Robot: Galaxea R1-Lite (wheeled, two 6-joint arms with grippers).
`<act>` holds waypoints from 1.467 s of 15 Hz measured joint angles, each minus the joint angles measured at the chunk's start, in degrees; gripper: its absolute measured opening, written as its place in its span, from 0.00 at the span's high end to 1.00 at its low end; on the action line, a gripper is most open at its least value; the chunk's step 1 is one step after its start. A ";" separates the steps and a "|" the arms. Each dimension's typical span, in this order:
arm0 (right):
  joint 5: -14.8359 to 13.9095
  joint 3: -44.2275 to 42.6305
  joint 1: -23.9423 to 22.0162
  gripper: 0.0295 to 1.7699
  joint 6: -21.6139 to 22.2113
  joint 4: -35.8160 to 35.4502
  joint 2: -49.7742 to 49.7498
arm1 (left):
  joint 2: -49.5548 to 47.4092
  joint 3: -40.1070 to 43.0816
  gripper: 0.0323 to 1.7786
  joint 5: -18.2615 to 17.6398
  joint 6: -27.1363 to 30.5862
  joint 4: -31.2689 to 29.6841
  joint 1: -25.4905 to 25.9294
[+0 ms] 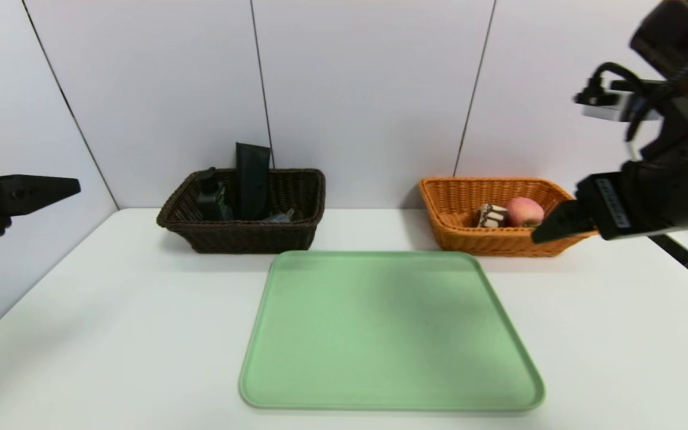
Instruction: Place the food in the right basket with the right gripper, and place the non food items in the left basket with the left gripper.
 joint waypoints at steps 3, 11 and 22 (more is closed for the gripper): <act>-0.55 6.01 -8.08 0.05 2.60 -1.62 -11.07 | -4.05 1.51 0.05 -0.60 0.74 0.44 1.16; -3.94 39.17 -20.60 0.04 -5.62 -25.25 -47.32 | -26.98 14.47 0.05 -3.22 6.95 10.12 1.46; 5.42 70.71 -26.66 0.04 -18.72 -39.83 -88.26 | -53.36 30.54 0.05 -13.45 9.28 9.79 13.67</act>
